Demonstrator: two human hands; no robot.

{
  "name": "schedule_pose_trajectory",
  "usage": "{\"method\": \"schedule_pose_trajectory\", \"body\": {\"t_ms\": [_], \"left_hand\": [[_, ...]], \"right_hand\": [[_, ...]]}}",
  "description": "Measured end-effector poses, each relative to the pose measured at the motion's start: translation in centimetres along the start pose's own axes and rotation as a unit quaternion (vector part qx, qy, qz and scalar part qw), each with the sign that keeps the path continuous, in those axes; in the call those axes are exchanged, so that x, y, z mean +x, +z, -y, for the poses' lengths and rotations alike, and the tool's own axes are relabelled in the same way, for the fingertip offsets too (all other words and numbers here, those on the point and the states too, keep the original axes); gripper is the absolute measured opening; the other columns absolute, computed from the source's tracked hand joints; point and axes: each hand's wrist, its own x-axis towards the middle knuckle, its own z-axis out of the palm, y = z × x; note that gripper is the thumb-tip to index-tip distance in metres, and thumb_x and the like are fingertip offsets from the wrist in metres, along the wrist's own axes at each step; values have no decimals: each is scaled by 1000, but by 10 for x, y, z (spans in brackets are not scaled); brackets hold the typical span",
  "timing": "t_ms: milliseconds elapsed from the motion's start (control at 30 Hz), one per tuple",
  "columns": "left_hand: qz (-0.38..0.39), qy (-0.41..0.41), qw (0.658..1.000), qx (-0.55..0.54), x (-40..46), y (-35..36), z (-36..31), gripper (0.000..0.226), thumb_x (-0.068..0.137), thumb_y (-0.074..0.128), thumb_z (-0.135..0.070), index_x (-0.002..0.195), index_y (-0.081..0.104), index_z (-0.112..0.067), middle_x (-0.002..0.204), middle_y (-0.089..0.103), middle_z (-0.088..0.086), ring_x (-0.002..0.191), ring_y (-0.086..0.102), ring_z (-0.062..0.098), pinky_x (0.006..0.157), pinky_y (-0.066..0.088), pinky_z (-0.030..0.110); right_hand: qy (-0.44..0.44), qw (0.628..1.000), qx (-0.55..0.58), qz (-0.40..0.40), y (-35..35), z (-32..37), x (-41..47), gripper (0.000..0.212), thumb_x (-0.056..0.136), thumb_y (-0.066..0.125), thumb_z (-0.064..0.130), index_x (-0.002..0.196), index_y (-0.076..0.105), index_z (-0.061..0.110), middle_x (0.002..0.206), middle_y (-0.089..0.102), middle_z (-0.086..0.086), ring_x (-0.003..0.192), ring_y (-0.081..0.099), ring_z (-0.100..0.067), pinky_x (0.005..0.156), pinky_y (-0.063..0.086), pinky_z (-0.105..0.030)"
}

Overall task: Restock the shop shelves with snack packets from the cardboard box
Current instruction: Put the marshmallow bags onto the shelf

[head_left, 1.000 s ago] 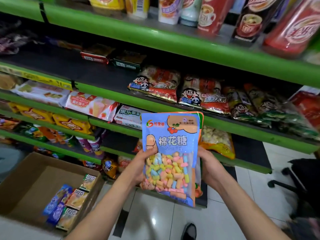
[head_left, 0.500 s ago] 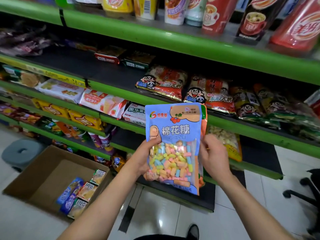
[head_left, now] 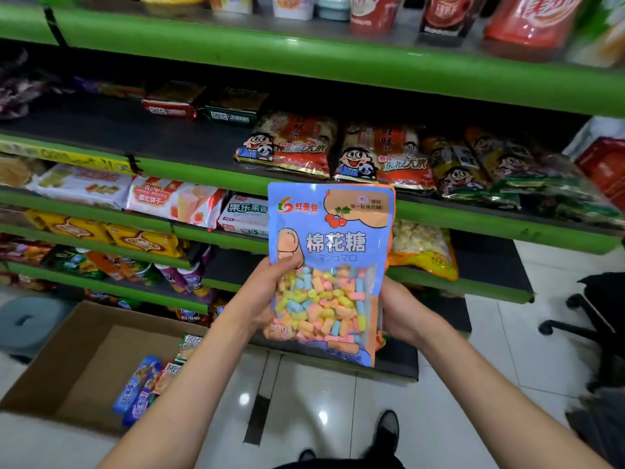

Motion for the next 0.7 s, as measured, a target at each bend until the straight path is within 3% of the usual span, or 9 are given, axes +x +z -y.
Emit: {"method": "schedule_pose_trajectory", "body": {"t_ms": [200,333,467,567,700], "left_hand": [[7,-19,1000,8,-1,0,-9,37,85,75,-31,117,74,-12,125,69,21,110,69,38,81,59,46],[-6,-32,999,8,-9,-17,-15,33,88,72,-34,115,75,-15,125,69,20,113,68,40,82,59,50],[-29,-41,999,5,-17,-37,-13,31,89,68,-35,111,76,-16,124,69,21,111,68,40,80,59,52],[-39,-46,998,11,-23,-45,-13,29,90,63,-39,106,77,-20,123,70,19,110,69,38,80,59,53],[-28,-47,998,8,-27,-49,-14,51,93,51,-52,132,60,-20,128,68,15,115,67,37,79,60,50]], "right_hand": [[-47,994,80,-57,-11,-19,-4,40,93,59,50,125,67,29,128,69,-8,116,66,-31,88,58,-50],[-56,985,101,-130,-35,-25,-17,48,87,58,44,127,61,17,118,73,-9,107,71,-28,76,61,-39],[-49,984,88,-148,-58,-30,-32,45,87,57,45,124,62,20,122,72,-8,111,69,-28,85,60,-46],[-39,984,87,-148,-72,-34,-41,44,86,57,47,123,63,24,123,72,-6,112,69,-28,84,60,-47],[-32,984,101,-140,-79,-37,-50,49,87,56,50,127,60,22,119,73,-8,108,71,-31,75,61,-42]]}}
